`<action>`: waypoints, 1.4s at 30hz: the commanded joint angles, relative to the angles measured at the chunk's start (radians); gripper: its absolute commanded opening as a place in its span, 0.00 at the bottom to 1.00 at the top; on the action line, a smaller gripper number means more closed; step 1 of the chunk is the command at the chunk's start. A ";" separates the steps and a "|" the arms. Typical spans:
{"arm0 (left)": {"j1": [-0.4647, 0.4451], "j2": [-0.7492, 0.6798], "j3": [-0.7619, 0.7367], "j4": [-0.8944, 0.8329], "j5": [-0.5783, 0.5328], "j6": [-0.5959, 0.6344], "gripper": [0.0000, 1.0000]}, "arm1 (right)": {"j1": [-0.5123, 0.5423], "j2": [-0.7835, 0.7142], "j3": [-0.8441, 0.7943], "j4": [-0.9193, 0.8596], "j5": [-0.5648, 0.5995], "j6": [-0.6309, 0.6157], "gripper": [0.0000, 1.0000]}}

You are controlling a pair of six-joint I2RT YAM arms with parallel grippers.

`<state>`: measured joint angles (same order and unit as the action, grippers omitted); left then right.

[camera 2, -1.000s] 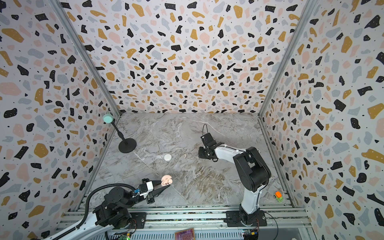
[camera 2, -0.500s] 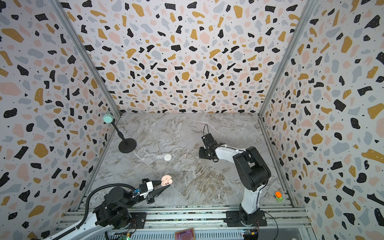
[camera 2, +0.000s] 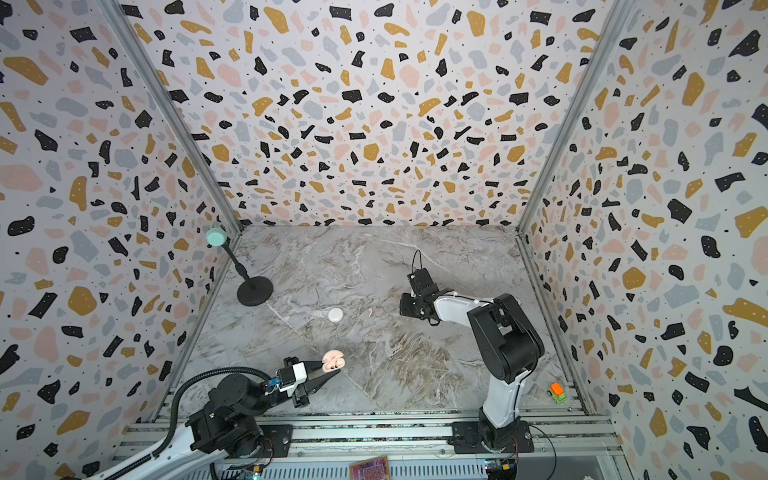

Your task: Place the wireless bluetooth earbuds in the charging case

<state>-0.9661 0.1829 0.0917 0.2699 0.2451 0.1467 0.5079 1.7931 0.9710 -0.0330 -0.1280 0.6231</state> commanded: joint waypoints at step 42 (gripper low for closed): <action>-0.006 0.000 -0.006 0.034 0.002 0.027 0.00 | 0.024 -0.305 -0.253 0.032 0.009 0.131 0.30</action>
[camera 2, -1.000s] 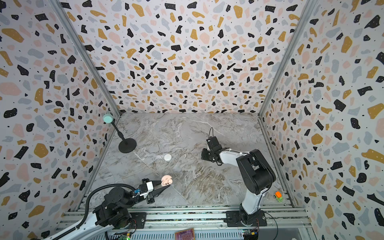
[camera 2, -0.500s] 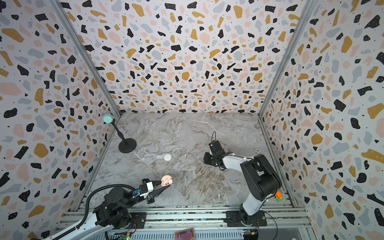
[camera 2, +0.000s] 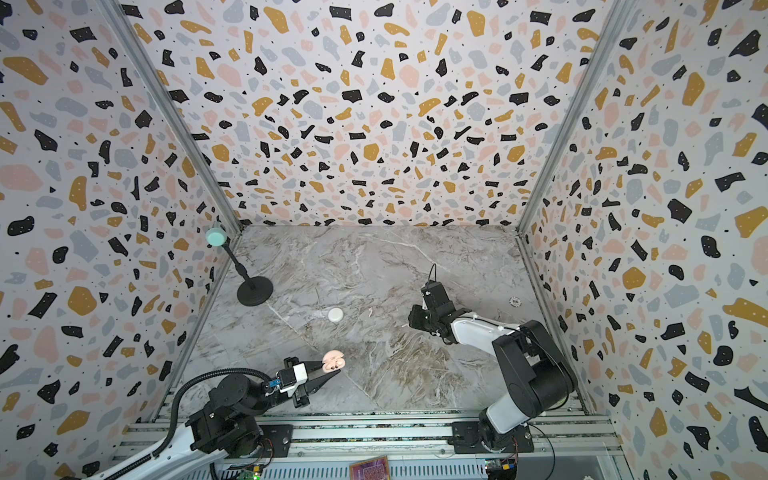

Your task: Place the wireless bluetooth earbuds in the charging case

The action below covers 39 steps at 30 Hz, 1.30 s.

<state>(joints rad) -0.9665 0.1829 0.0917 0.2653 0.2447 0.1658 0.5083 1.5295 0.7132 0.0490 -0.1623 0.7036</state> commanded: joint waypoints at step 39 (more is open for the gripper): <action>-0.009 -0.010 -0.009 0.034 0.001 0.010 0.00 | 0.143 0.131 0.316 -0.453 0.296 0.356 0.29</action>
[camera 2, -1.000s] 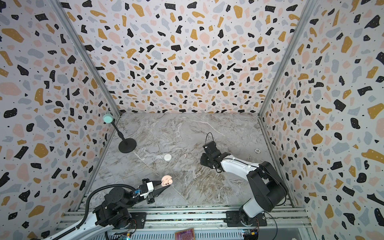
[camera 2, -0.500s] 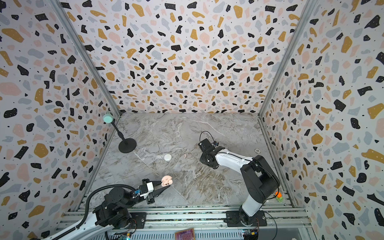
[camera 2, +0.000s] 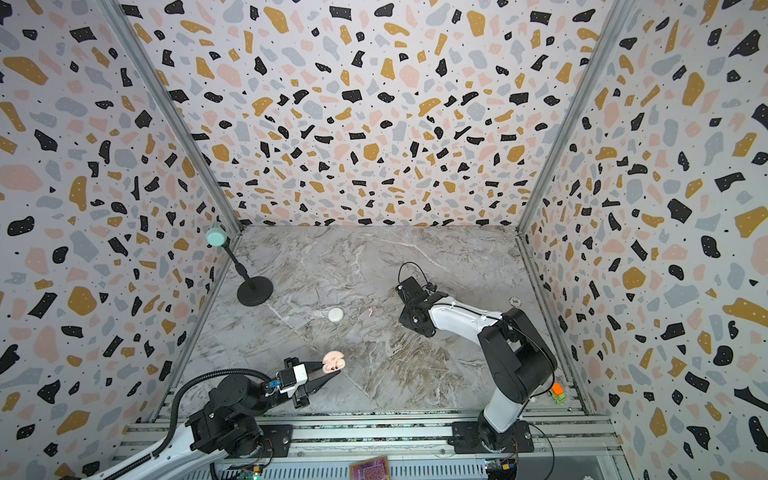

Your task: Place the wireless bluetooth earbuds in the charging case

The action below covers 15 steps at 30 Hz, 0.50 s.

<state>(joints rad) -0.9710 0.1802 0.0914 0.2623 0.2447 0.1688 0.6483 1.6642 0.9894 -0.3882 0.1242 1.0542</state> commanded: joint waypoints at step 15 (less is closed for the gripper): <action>-0.005 -0.008 -0.009 0.038 0.004 0.008 0.00 | 0.006 0.048 0.080 -0.040 0.008 -0.007 0.26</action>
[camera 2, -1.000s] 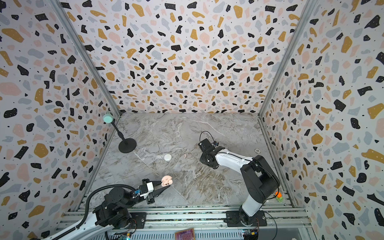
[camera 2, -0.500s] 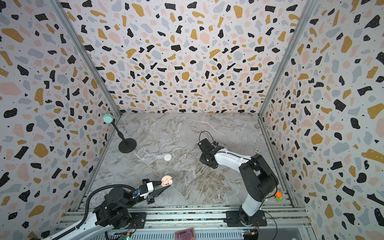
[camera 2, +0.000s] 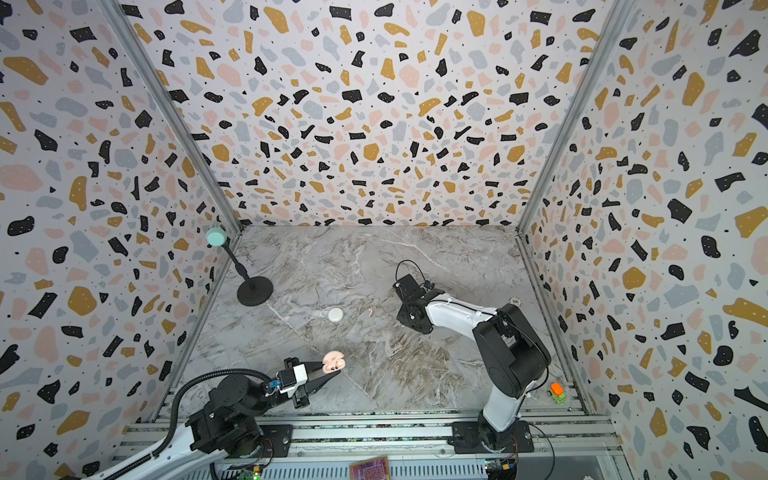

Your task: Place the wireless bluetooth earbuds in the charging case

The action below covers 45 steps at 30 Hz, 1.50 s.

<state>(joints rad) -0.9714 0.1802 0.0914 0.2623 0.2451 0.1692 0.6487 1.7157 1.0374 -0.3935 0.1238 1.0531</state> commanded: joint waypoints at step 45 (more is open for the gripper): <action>-0.006 -0.016 -0.013 0.032 0.000 0.009 0.00 | 0.032 0.034 0.018 -0.019 0.005 -0.024 0.16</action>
<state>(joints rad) -0.9718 0.1741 0.0864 0.2623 0.2447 0.1696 0.6720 1.7424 1.0431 -0.3954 0.1234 1.0451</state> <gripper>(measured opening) 0.236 0.162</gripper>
